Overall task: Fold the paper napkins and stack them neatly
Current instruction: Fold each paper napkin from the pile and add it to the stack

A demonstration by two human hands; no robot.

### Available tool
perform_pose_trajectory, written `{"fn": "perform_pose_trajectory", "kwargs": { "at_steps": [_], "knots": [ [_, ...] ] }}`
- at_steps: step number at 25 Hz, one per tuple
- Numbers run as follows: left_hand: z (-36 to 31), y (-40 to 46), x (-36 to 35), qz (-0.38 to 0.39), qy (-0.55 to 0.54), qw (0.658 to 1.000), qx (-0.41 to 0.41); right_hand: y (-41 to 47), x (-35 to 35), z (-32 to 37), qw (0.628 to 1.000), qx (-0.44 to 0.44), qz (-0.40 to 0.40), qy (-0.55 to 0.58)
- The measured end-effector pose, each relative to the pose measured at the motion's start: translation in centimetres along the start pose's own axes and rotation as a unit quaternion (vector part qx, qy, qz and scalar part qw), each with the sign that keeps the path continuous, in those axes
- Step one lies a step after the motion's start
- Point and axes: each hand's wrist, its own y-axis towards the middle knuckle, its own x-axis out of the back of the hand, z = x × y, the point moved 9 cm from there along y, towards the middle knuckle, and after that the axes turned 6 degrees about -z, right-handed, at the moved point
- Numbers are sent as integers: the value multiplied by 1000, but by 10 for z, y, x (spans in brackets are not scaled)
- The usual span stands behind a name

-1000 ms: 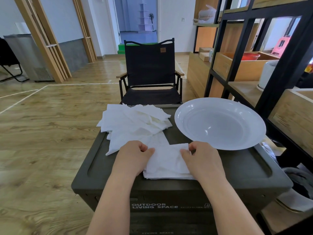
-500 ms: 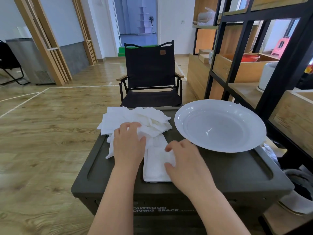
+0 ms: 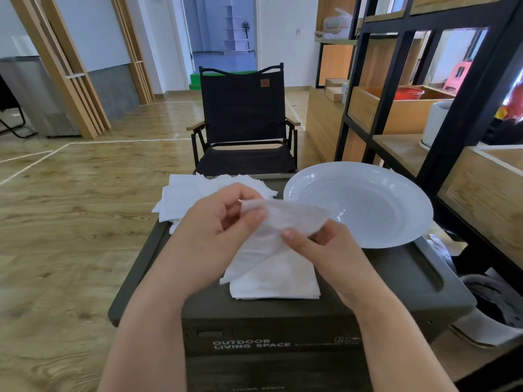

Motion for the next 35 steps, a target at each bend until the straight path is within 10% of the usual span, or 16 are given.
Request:
{"fn": "perform_pose_trajectory", "kwargs": {
  "at_steps": [13, 19, 30, 35],
  "knots": [
    [78, 0, 6, -167, -136, 947, 240, 0, -1, -14, 999, -46, 7, -19],
    [61, 9, -2, -69, -88, 984, 137, 4, 26, -2, 988, 13, -148, -35],
    [45, 10, 10, -124, 96, 987, 35, -5, 19, 27, 938, 150, -171, -260],
    [39, 9, 4, -86, -133, 986, 52, -1, 19, 20, 987, 78, -122, -65]
  ]
}}
